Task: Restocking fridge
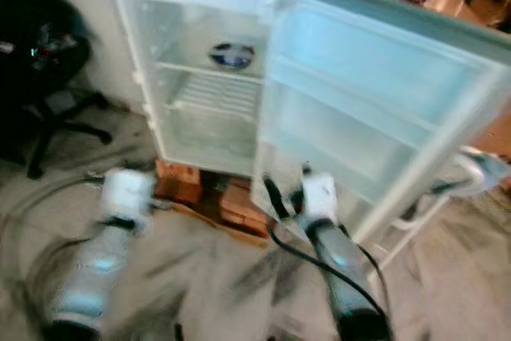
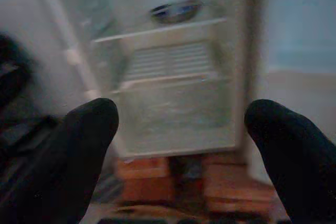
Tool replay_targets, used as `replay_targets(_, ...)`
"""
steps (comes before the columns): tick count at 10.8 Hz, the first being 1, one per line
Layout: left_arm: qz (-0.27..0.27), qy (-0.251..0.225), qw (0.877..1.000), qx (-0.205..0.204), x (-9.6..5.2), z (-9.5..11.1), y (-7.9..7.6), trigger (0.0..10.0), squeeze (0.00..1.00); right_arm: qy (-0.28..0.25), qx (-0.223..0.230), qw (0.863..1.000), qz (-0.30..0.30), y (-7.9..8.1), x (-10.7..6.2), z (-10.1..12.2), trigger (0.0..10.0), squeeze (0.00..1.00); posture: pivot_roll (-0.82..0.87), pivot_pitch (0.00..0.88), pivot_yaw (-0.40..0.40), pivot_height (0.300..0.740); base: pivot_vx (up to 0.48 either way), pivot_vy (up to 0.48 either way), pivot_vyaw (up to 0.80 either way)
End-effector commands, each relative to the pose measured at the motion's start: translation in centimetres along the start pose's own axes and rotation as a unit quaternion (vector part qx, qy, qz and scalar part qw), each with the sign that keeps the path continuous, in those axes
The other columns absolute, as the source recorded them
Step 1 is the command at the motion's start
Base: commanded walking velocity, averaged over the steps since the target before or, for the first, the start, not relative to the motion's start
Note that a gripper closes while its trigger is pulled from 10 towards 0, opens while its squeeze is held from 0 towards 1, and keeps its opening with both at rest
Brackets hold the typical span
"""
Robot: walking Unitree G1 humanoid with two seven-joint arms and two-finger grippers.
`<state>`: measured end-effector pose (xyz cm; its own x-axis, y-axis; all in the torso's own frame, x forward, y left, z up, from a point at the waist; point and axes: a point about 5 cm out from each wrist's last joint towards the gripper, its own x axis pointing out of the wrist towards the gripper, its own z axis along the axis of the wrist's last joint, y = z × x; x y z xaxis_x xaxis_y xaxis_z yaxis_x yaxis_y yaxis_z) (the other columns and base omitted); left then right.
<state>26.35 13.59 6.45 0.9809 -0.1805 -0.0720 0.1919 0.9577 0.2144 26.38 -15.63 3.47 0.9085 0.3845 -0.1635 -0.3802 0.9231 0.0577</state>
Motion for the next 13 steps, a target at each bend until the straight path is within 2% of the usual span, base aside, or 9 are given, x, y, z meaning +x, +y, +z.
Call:
replay_targets(1, 0.007, 0.001, 1.0, 0.016, -0.1, -0.2, 1.0, 10.0, 0.0, -0.011, 0.008, 0.998, 0.053, 1.2, 0.5, 0.8, 10.0, 0.0, 0.13, 0.031, -0.047, 0.74, 0.0, -0.334, 0.0)
replay_targets(2, 0.006, 0.002, 1.0, 0.015, -0.1, -0.2, 0.9, 10.0, 0.0, 0.007, 0.011, 0.995, 0.095, 1.4, 0.2, 0.5, 10.0, 0.0, 0.13, 0.032, -0.048, 0.74, 0.0, -0.326, 0.0)
replay_targets(5, 0.005, 0.004, 1.0, 0.014, 0.0, -0.5, 0.7, 10.0, 0.0, 0.086, -0.058, 0.978, 0.181, 0.3, -1.5, -1.0, 10.0, 0.0, 0.13, 0.032, -0.05, 0.74, 0.0, -0.331, 0.0)
replay_targets(7, 0.002, 0.011, 1.0, 0.01, -0.3, -0.8, 0.4, 10.0, 0.0, 0.103, -0.099, 0.984, 0.105, -2.0, -1.1, -1.1, 10.0, 0.0, 0.13, 0.033, -0.048, 0.74, 0.0, -0.33, 0.0)
replay_targets(8, 0.003, 0.011, 1.0, 0.01, -0.3, -0.8, 0.4, 10.0, 0.0, 0.093, -0.101, 0.987, 0.085, -2.3, -0.9, -0.8, 10.0, 0.0, 0.13, 0.033, -0.048, 0.74, 0.0, -0.319, 0.0)
replay_targets(9, 0.008, 0.016, 1.0, 0.008, -0.4, -0.9, 0.4, 10.0, 0.0, 0.051, -0.107, 0.993, 0.009, -3.2, -0.3, 0.3, 10.0, 0.0, 0.13, 0.036, -0.055, 0.74, 0.0, -0.296, 0.0)
replay_targets(10, 0.014, 0.019, 1.0, 0.009, -0.4, -1.0, 0.6, 10.0, 0.0, 0.024, -0.118, 0.992, -0.036, -3.5, -0.1, 1.0, 10.0, 0.0, 0.13, 0.038, -0.053, 0.74, 0.0, -0.285, 0.0)
replay_targets(11, 0.014, 0.019, 1.0, 0.01, -0.5, -1.0, 0.6, 10.0, 0.0, 0.001, -0.108, 0.993, -0.036, -2.8, -0.1, 1.4, 10.0, 0.0, 0.13, 0.038, -0.049, 0.74, 0.0, 0.0, 0.0)
replay_targets(13, 0.02, 0.019, 1.0, 0.0, -0.7, -0.9, 0.6, 10.0, 0.0, -0.033, -0.069, 0.993, -0.089, -2.8, -0.3, 1.9, 10.0, 0.0, 0.13, 0.037, -0.044, 0.74, 0.0, 0.0, 0.0)
